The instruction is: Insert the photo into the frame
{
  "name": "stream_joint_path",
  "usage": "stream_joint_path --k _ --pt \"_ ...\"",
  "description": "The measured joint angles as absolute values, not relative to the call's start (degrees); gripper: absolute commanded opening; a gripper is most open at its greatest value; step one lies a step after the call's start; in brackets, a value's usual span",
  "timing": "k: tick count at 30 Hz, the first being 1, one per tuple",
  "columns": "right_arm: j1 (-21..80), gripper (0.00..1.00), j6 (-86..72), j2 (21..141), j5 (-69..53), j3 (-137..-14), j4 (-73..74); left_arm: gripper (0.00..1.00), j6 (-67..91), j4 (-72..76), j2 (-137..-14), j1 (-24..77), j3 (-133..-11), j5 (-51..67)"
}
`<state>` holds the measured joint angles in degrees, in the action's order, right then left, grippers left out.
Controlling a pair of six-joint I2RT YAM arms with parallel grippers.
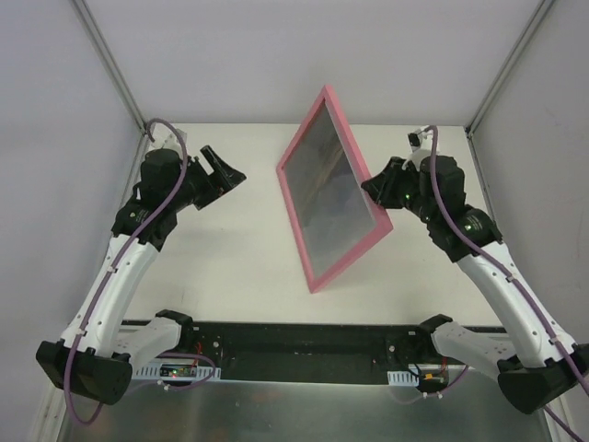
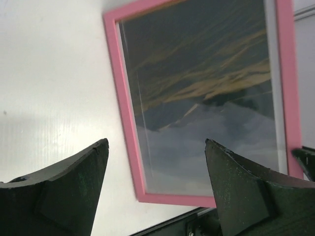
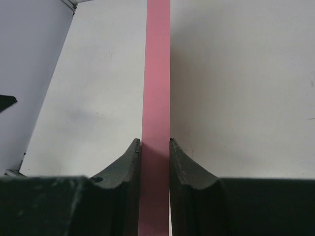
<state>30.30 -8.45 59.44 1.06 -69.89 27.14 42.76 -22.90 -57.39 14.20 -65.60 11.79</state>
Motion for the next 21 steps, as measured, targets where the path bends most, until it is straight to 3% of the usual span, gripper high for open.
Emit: stream_joint_path --k 11,20,21 --pt "21.5 0.00 -24.1 63.0 -21.2 -37.4 9.0 0.77 42.7 -18.8 -64.4 14.1 -52.5 11.6" --pt "18.7 0.00 -26.0 71.2 -25.0 -29.6 -3.8 0.76 42.3 -14.9 -71.4 12.9 -48.8 11.3" --pt "18.6 0.07 -25.9 72.2 -24.9 -29.5 -4.6 0.75 42.2 -14.5 -72.1 12.6 -48.8 11.3"
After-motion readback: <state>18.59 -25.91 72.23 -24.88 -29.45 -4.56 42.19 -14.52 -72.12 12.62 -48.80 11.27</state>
